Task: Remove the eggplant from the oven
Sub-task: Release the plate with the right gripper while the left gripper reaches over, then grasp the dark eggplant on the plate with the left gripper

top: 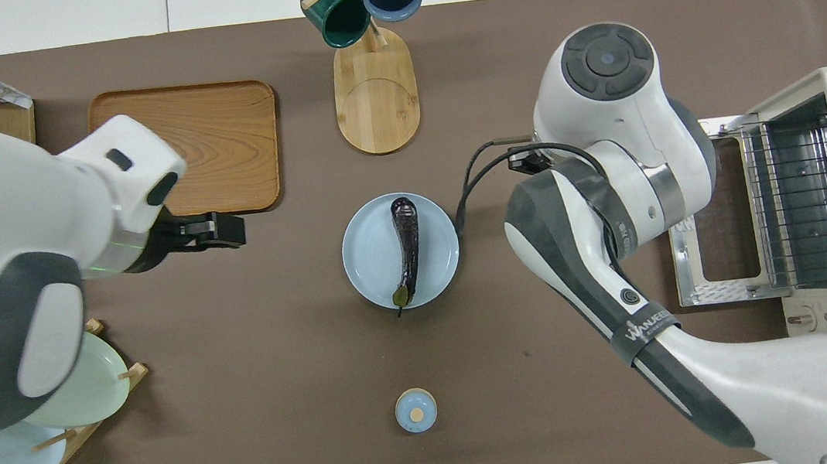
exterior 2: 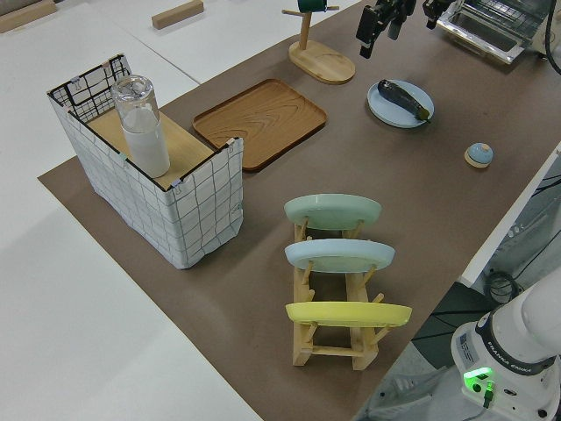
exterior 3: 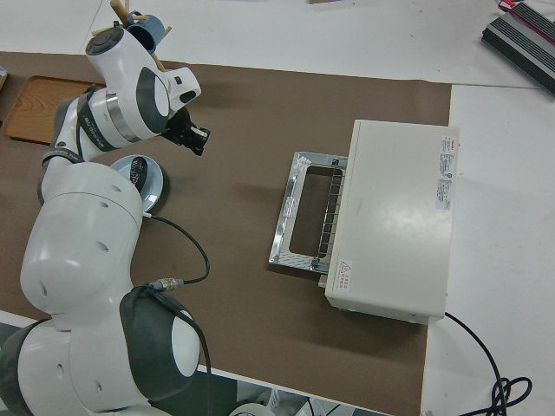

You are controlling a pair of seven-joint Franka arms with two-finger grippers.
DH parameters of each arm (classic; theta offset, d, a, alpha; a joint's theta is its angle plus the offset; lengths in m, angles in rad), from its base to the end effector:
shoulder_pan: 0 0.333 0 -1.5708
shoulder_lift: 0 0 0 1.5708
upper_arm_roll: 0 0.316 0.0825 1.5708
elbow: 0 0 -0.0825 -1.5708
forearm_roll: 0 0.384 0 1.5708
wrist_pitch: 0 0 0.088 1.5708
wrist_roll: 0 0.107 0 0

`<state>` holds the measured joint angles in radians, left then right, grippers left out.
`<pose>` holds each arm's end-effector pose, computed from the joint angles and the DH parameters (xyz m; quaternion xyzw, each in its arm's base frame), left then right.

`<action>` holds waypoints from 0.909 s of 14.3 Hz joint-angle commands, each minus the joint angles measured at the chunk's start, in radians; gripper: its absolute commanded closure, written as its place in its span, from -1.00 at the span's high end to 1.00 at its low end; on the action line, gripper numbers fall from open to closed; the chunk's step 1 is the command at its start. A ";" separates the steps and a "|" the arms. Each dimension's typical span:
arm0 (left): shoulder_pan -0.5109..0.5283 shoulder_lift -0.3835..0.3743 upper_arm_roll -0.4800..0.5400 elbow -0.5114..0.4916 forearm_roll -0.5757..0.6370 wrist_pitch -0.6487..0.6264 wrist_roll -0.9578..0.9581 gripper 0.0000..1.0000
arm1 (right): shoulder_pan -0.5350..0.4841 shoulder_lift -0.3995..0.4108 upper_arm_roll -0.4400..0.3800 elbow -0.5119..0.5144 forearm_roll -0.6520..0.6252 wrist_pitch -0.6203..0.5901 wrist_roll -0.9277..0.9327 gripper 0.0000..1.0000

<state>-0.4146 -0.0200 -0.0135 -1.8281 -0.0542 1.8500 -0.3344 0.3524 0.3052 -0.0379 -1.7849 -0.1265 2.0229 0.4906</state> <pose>0.5088 -0.2369 0.5374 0.9986 -0.0399 0.0097 0.0320 0.5997 0.1891 0.3786 0.9959 -0.0576 -0.0067 0.0698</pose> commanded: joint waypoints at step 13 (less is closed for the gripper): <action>-0.322 0.414 0.017 -0.042 -0.010 0.499 -0.272 0.99 | -0.210 -0.092 0.016 -0.358 -0.177 0.112 -0.061 -1.00</action>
<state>-0.7171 0.3963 -0.0151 -1.8652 -0.0565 2.3279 -0.5969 0.1634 0.2405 -0.0363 -2.1105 -0.2629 2.1251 0.4316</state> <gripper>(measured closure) 0.000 0.991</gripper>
